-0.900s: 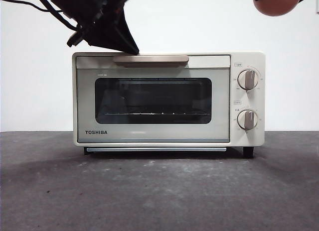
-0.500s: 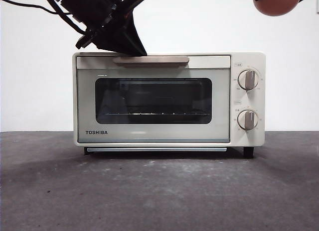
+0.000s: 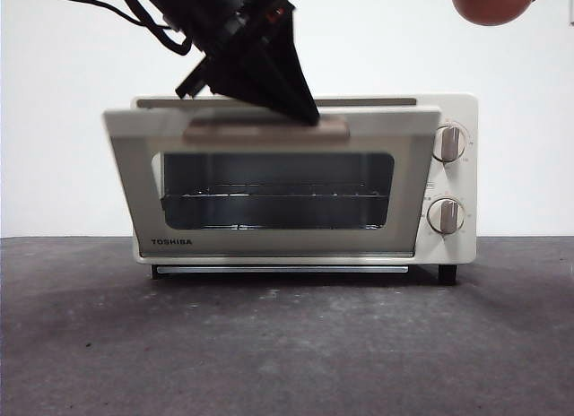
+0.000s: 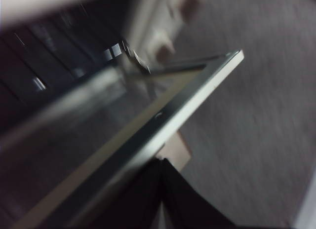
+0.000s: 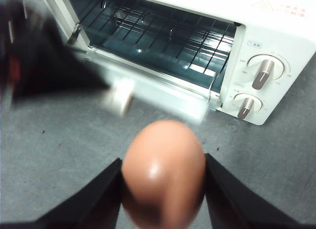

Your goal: Eggoven

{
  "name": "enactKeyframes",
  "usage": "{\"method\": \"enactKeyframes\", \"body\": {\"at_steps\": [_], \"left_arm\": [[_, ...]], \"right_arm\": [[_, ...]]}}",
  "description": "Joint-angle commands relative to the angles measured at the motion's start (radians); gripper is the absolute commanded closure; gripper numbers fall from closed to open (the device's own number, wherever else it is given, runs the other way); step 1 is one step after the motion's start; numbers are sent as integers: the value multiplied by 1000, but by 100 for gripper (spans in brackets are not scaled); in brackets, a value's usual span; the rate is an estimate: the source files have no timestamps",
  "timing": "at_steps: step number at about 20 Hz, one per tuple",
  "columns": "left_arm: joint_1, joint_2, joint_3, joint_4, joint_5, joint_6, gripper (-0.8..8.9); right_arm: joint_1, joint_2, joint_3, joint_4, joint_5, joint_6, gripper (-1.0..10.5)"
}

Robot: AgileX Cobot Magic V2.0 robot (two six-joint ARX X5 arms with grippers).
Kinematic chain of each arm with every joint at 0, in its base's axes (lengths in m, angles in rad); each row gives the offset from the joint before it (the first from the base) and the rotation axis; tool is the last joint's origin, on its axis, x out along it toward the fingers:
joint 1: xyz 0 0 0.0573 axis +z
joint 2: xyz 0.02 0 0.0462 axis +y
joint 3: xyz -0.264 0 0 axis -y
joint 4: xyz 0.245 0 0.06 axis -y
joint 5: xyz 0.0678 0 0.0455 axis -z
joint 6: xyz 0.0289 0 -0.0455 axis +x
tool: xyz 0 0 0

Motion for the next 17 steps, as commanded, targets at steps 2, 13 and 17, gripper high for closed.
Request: {"method": "enactKeyframes", "body": {"at_steps": [2,13,17], "left_arm": [[-43,32,0,-42,-21,9,806],[-27,-158,0,-146,-21,8,806],[106,-319,-9,-227,-21,16,806]], "right_arm": [[3,6,16,16,4,-8,944],[-27,83,16,63,-22,-6,944],[-51,187,16,179,-114,-6,944]]}}
